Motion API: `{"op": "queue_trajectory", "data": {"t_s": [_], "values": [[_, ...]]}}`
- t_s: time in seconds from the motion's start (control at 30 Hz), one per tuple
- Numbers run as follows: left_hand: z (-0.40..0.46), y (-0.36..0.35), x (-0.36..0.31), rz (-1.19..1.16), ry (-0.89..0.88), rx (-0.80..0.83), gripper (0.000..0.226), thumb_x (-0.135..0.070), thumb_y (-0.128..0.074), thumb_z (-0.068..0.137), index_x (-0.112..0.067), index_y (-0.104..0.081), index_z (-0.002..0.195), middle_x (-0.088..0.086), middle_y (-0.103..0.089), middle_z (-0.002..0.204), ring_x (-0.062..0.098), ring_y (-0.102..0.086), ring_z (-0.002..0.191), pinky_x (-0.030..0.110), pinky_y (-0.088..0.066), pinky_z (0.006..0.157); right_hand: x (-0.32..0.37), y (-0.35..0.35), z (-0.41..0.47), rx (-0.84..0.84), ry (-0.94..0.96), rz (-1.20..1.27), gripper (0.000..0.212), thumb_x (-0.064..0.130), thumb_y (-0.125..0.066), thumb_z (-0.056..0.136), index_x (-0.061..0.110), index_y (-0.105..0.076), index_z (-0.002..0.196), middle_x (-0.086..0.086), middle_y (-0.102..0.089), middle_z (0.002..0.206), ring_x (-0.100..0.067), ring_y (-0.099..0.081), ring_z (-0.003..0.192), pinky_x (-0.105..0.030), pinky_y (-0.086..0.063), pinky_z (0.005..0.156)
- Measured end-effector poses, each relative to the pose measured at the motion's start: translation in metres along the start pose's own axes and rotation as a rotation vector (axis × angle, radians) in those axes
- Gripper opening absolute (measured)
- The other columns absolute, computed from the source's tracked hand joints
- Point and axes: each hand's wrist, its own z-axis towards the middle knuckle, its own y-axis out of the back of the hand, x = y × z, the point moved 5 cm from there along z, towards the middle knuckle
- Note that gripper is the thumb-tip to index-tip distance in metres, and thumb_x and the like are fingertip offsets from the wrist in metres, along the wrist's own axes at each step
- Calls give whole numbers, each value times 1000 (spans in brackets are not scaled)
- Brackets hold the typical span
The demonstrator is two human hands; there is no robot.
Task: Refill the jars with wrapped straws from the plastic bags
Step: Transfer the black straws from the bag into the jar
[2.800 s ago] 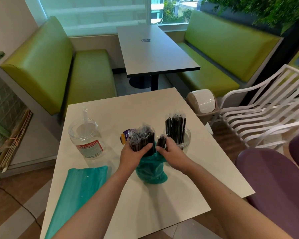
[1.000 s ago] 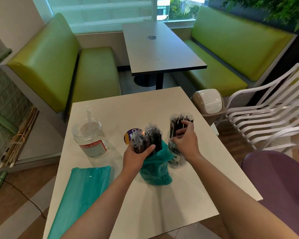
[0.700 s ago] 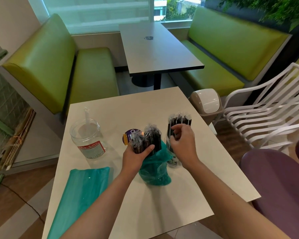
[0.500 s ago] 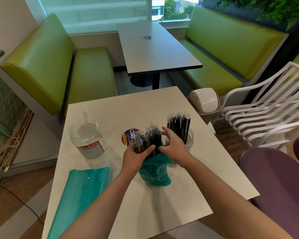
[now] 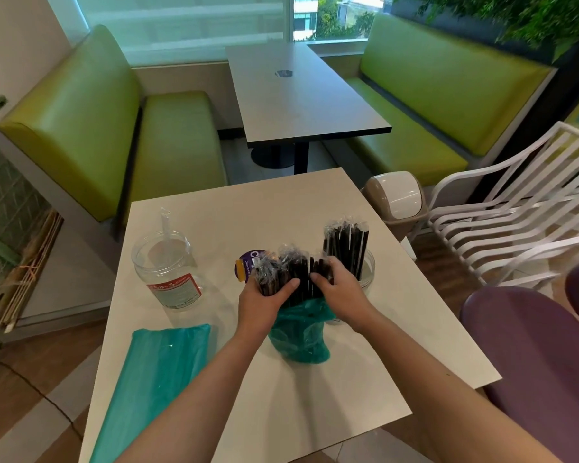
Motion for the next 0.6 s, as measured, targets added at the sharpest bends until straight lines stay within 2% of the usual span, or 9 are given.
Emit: {"op": "queue_trajectory", "data": {"t_s": [0.07, 0.1, 0.17, 0.2, 0.33, 0.43, 0.5, 0.6], "values": [[0, 0, -2, 6, -11, -20, 57, -38, -87, 69, -30, -53, 115, -12, -63, 103, 12, -61, 104, 30, -50, 95, 6, 4, -2, -9, 18, 15, 19, 20, -55, 98, 21, -54, 117, 12, -61, 102, -5, -58, 99, -18, -42, 83], [1, 0, -2, 5, -15, -27, 58, -38, -87, 69, -30, -53, 115, -11, -64, 105, 12, -61, 105, 30, -50, 95, 9, 6, -4, -7, 32, 13, 20, 21, -55, 98, 25, -53, 117, 17, -58, 100, 0, -55, 97, -15, -40, 82], [1, -1, -3, 7, -20, -33, 61, -40, -87, 68, -27, -54, 119, -9, -64, 108, 12, -62, 106, 31, -50, 96, 13, 8, -5, -2, 59, 7, 18, 21, -56, 97, 31, -50, 111, 25, -54, 96, 8, -51, 90, -4, -38, 73], [2, -2, -2, 11, -20, -37, 64, -41, -87, 68, -26, -54, 121, -9, -64, 109, 13, -62, 106, 31, -51, 96, 14, 8, -5, -1, 67, 5, 15, 22, -57, 97, 31, -51, 108, 25, -55, 95, 7, -53, 90, -3, -39, 71], [1, -1, -3, 35, -21, -65, 64, -39, -86, 70, -24, -54, 124, -10, -62, 106, 12, -60, 104, 27, -48, 93, 13, 8, -3, -39, 53, 33, 9, 24, -53, 99, 24, -52, 108, 6, -60, 106, -7, -56, 99, -13, -40, 75], [2, -2, -3, 47, -35, -56, 68, -41, -86, 70, -23, -54, 126, -9, -63, 110, 12, -60, 106, 31, -50, 96, 17, 11, -6, -51, 60, 33, 9, 23, -49, 101, 16, -46, 105, 7, -58, 99, -6, -53, 91, -5, -41, 68], [2, -3, -3, 60, -43, -51, 70, -43, -86, 69, -23, -53, 127, -7, -64, 112, 13, -61, 107, 32, -50, 97, 19, 13, -7, -65, 77, 14, 13, 25, -46, 101, 13, -45, 106, 0, -62, 103, -5, -55, 90, -6, -41, 67], [1, -3, -5, 74, -53, -55, 73, -43, -85, 69, -22, -52, 131, -7, -63, 114, 11, -59, 106, 30, -49, 96, 24, 16, -6, -68, 106, -6, 14, 29, -43, 102, 18, -44, 110, -4, -62, 107, -9, -57, 95, -19, -42, 76]]}}
